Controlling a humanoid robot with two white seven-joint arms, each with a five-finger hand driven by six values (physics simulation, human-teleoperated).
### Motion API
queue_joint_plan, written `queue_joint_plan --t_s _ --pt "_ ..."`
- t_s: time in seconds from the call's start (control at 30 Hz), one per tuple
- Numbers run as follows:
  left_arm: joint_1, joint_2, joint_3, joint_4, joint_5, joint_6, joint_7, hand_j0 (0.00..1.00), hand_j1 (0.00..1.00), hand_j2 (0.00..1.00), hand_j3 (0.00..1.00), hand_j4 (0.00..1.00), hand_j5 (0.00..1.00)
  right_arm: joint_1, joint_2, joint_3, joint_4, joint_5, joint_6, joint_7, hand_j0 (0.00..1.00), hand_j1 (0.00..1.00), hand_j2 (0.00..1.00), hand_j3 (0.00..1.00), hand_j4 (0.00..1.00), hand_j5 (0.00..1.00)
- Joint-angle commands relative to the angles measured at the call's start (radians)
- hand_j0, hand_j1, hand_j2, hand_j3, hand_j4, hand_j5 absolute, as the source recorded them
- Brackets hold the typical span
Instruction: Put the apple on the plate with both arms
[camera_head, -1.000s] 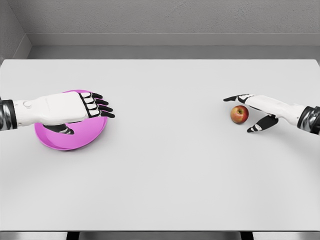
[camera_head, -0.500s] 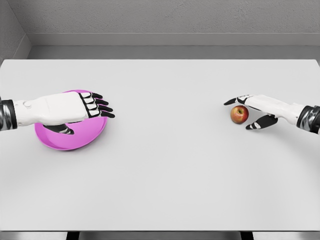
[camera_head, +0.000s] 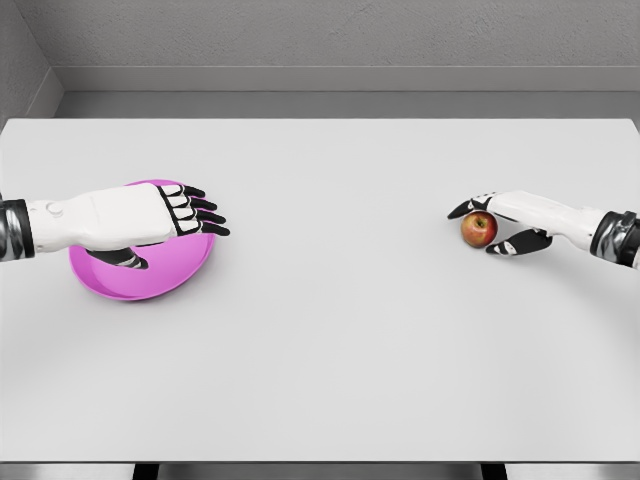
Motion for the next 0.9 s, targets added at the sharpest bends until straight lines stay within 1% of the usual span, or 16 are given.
queue_joint_plan --t_s 0.0,0.5,0.87 --pt "0.0 0.001 0.001 0.0 0.006 0.001 0.0 1.0 1.0 1.0 1.0 1.0 1.0 0.0 -0.001 0.0 0.0 -0.007 0.003 0.0 0.69 0.69 0.69 0.69 0.69 0.69" --pt "0.0 0.001 0.001 0.0 0.006 0.001 0.0 1.0 1.0 1.0 1.0 1.0 1.0 -0.008 -0.001 -0.002 0.009 -0.01 0.003 0.0 0.64 0.64 0.64 0.64 0.64 0.64" --pt "0.0 0.001 0.001 0.0 0.006 0.001 0.0 1.0 1.0 1.0 1.0 1.0 1.0 -0.017 0.011 -0.003 0.005 -0.029 0.003 0.0 0.6 0.6 0.6 0.6 0.6 0.6"
